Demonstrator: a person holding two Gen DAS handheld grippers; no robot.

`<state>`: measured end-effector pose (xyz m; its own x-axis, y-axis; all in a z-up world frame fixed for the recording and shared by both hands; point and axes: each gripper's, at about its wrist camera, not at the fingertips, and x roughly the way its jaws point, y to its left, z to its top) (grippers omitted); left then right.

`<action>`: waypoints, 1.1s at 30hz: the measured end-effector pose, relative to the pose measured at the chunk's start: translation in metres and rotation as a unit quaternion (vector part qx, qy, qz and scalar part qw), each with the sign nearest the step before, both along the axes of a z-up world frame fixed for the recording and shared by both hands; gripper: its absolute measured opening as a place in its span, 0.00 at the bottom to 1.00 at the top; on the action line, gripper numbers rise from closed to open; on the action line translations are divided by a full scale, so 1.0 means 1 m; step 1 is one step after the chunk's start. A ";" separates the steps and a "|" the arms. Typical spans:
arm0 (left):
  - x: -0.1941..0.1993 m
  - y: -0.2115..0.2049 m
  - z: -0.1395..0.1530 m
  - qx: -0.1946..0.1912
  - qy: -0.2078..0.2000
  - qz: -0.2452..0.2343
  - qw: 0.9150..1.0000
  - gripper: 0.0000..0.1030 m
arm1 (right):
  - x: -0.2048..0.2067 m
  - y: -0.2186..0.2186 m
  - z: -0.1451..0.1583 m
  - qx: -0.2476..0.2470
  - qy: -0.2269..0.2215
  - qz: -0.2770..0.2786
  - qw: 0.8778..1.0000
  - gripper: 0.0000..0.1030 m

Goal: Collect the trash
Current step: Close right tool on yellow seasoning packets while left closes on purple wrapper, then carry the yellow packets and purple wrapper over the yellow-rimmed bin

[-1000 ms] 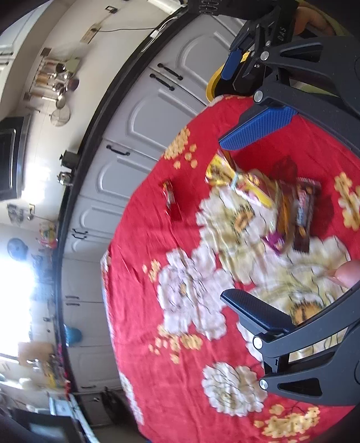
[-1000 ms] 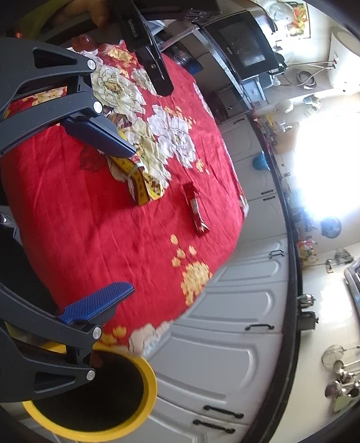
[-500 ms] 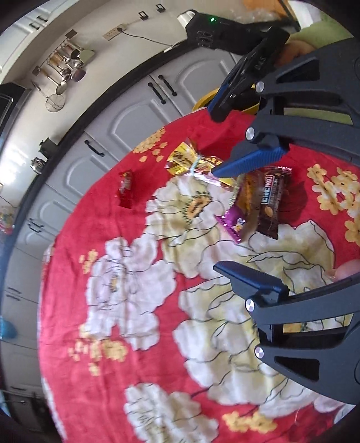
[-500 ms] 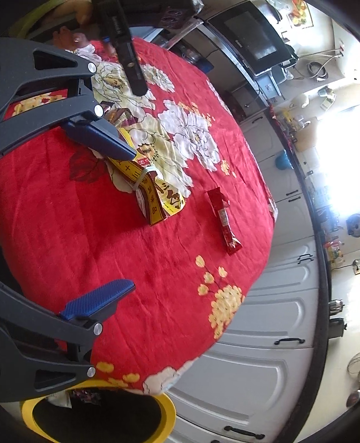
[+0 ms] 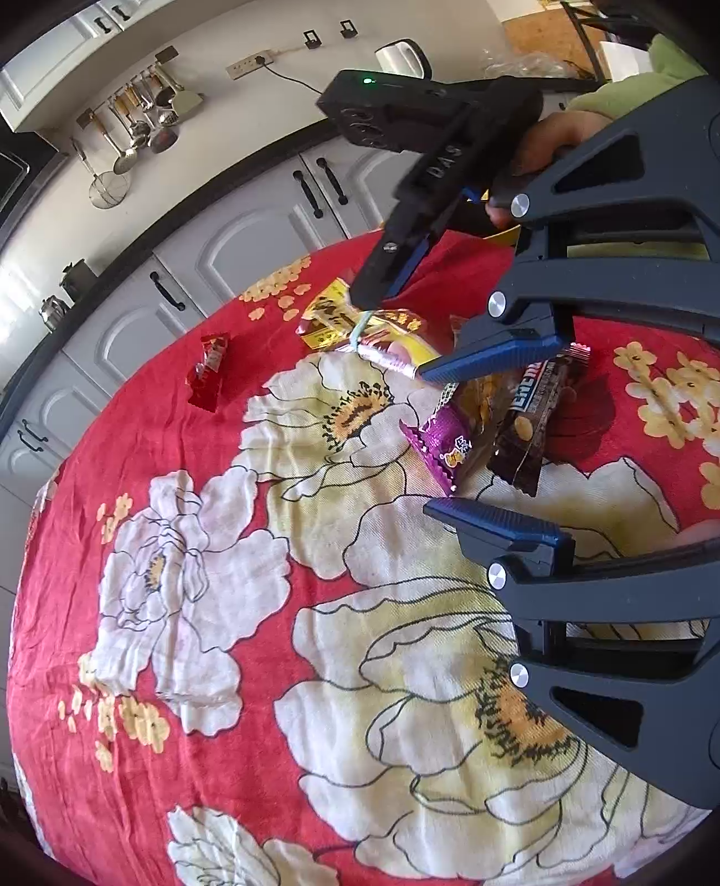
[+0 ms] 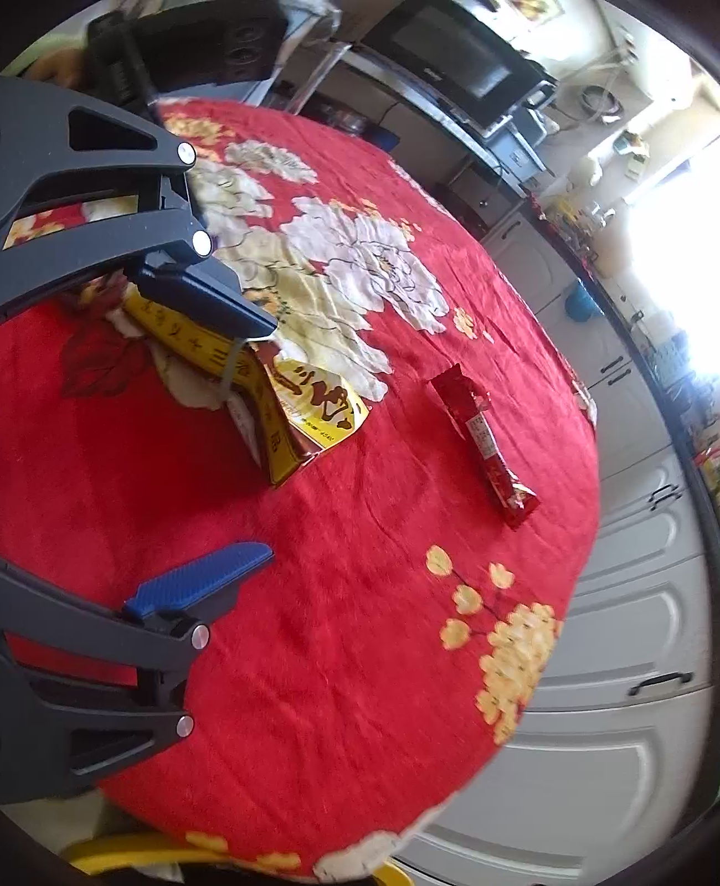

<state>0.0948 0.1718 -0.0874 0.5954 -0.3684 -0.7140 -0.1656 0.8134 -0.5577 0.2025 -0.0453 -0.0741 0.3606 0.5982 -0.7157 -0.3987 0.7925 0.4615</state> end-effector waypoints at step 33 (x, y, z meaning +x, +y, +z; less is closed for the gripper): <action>0.011 -0.023 0.036 0.057 -0.066 -0.015 0.996 0.00 | -0.006 0.000 0.041 -0.006 -0.116 0.025 0.993 0.24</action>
<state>0.1062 0.1492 -0.0513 0.6763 -0.3083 -0.6689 -0.0712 0.8765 -0.4760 0.1968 -0.0451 -0.0330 0.4861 0.6109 -0.6249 -0.5318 0.7742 0.3432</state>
